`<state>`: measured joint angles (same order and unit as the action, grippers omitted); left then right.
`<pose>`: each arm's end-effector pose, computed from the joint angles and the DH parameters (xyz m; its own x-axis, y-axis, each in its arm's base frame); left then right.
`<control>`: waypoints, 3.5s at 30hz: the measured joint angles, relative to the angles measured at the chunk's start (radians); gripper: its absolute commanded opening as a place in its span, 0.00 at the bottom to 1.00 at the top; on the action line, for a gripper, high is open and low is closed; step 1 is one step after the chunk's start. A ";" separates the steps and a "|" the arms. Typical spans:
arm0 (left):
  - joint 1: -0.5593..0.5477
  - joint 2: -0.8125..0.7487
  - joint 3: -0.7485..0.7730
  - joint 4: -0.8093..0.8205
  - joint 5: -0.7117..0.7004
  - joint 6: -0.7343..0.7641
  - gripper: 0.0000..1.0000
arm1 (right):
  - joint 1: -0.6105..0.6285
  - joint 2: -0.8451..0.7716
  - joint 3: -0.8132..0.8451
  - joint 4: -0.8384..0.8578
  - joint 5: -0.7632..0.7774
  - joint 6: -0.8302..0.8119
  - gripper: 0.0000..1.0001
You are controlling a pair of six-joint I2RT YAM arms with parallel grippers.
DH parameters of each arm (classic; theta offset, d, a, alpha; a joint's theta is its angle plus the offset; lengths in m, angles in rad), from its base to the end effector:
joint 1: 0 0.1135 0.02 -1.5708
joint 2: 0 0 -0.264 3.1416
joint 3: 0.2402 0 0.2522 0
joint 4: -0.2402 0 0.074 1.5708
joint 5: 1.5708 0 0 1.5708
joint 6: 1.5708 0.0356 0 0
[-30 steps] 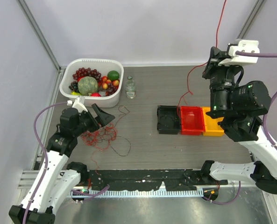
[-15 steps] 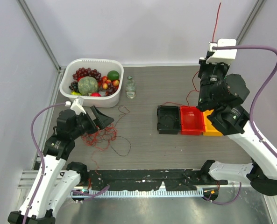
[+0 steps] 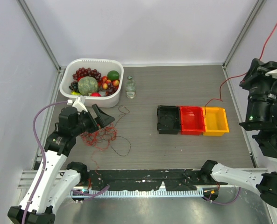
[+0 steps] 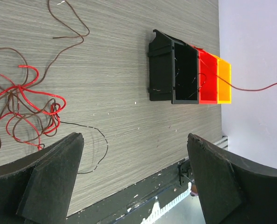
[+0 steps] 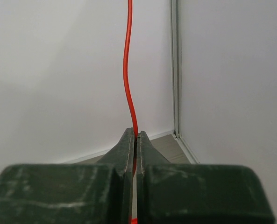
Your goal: Untangle the cables
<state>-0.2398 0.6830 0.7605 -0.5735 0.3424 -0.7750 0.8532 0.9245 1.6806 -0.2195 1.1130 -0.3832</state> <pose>0.1423 -0.0471 0.3077 -0.6875 -0.5104 -0.5165 0.0413 0.6827 -0.7295 0.0735 0.0356 0.5818 0.2467 0.0314 -0.9686 0.2871 0.9523 0.1040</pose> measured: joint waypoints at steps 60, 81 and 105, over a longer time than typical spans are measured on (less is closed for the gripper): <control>0.000 -0.052 -0.055 0.002 0.044 0.003 0.98 | -0.704 0.496 -0.806 -0.394 -0.969 0.875 0.51; 0.000 -0.074 -0.033 -0.090 -0.092 0.012 0.95 | -0.665 0.459 -0.656 -0.368 -0.909 0.892 0.40; 0.000 -0.080 -0.047 -0.081 -0.061 -0.007 0.95 | -0.706 0.652 -0.725 -0.155 -0.989 0.970 0.15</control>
<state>-0.2398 0.6025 0.7136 -0.6548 0.2810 -0.7818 0.1467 1.5761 0.9558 -0.3744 0.1242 0.5865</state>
